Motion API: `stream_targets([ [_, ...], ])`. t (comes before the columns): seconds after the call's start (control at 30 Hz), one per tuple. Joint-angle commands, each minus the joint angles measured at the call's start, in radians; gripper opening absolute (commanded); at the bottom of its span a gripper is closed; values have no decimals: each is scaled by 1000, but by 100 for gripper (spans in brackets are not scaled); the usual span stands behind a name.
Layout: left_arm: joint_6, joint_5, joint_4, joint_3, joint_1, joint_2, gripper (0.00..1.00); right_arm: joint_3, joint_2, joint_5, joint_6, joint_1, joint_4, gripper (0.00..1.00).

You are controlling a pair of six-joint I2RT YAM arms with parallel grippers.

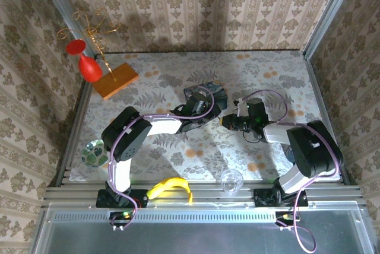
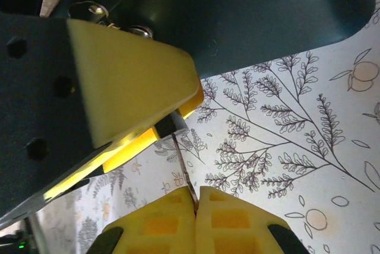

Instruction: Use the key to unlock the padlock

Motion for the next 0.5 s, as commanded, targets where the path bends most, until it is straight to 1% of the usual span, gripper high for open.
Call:
stream_targets([
  [0.0, -22, 139, 16, 22, -51, 16, 3, 58, -61, 131, -83, 23, 18, 0],
  [0.13, -34, 141, 37, 24, -51, 19, 2, 72, -42, 116, -75, 23, -9, 0],
  [0.27, -38, 145, 40, 16, -51, 14, 2, 59, -11, 87, -12, 1, 73, 0],
  [0.3, -42, 149, 42, 11, -52, 13, 1, 57, 2, 62, 12, -14, 110, 0],
  [0.4, -58, 168, 55, 1, -52, 13, 1, 72, 64, -71, 102, -66, 233, 0],
  [0.47, -65, 179, 64, -3, -55, 12, 1, 95, 103, -145, 149, -83, 282, 0],
])
